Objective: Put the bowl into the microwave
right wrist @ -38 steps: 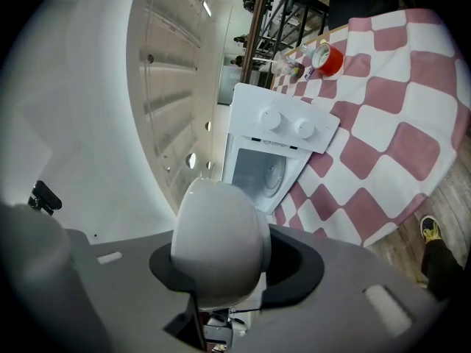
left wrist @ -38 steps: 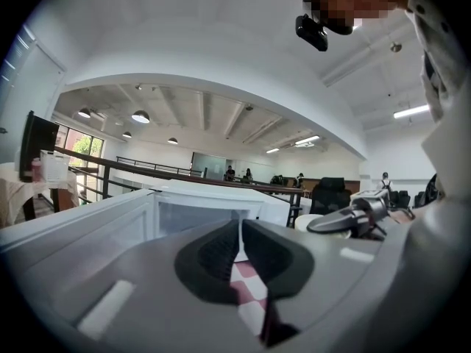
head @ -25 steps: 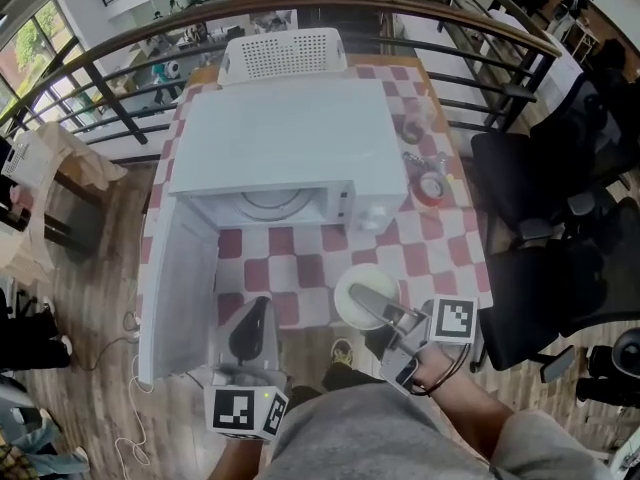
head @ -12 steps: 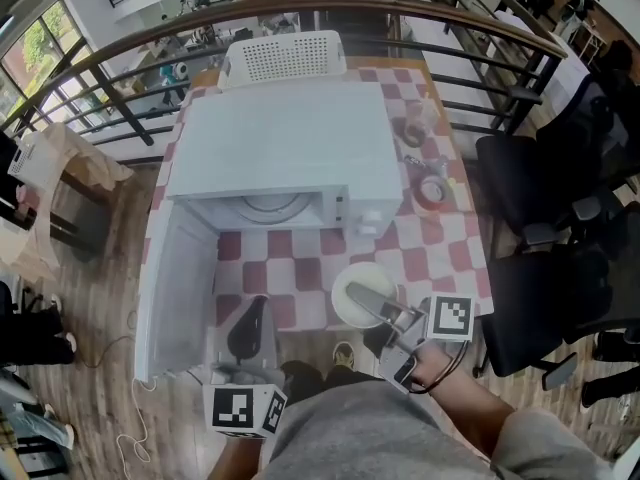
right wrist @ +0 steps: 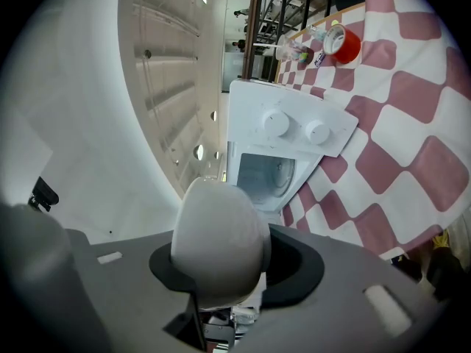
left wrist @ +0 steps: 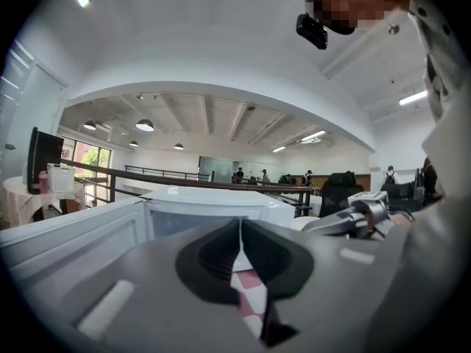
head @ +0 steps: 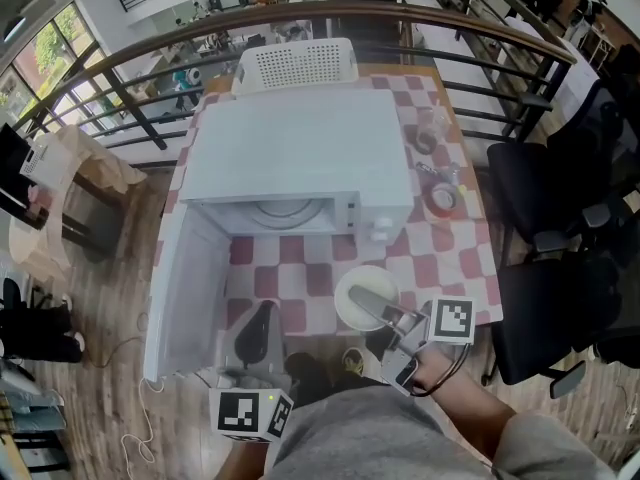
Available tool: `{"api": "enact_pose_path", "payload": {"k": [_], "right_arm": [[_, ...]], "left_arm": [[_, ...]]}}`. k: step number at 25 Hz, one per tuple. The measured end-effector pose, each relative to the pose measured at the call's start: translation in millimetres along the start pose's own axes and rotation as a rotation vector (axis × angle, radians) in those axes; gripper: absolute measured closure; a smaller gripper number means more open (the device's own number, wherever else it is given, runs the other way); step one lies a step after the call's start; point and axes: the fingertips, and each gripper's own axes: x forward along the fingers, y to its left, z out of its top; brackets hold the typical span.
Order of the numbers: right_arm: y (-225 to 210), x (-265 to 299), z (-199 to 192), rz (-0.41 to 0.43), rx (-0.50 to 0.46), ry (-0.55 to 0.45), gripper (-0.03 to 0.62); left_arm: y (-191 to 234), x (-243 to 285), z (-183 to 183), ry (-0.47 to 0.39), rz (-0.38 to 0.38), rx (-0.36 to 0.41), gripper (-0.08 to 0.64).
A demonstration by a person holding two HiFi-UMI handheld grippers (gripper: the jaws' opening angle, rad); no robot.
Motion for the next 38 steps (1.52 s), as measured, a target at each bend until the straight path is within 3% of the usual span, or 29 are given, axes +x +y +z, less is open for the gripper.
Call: {"api": "enact_pose_path", "payload": {"k": [13, 38], "right_arm": [[-5, 32, 12, -0.055, -0.027, -0.017, 0.411], [-37, 123, 34, -0.145, 0.014, -0.067, 0.411]], "left_arm": [[26, 14, -2, -0.004, -0.024, -0.011, 0.543], [96, 67, -16, 0.063, -0.099, -0.071, 0.543]]}}
